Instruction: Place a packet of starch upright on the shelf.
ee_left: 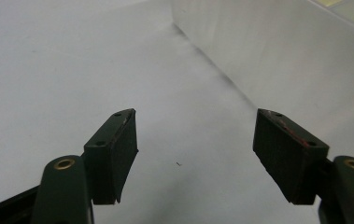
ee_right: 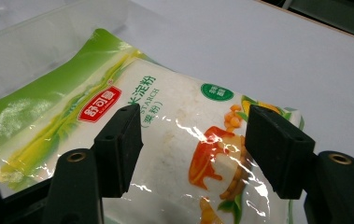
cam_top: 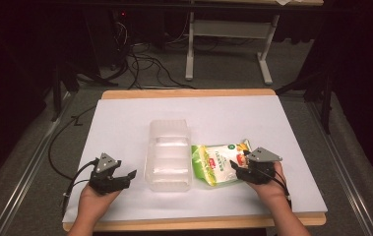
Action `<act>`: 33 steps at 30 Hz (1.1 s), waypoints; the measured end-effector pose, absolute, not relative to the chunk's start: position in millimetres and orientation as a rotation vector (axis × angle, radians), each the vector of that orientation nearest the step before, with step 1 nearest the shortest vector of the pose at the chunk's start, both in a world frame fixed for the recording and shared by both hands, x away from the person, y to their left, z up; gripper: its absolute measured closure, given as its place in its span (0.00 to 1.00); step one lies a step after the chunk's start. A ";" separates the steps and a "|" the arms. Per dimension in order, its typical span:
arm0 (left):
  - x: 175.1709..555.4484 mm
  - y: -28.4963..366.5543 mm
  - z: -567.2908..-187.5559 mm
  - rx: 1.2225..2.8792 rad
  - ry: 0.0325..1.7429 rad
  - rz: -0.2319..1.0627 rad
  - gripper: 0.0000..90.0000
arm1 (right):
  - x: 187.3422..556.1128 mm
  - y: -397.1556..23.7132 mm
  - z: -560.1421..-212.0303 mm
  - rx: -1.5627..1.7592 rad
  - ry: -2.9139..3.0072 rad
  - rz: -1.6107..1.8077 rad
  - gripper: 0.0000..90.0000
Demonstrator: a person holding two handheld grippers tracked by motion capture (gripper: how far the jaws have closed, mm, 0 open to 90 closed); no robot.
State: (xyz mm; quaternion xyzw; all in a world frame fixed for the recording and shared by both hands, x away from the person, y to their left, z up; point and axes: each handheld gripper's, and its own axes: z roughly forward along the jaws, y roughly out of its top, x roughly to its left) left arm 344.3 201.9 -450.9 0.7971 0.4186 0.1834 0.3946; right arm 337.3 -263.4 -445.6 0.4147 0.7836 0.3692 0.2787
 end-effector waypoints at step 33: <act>343.5 203.0 -450.1 2.019 1.054 0.461 0.34 | 312.1 -162.4 -467.0 0.863 2.416 0.955 0.25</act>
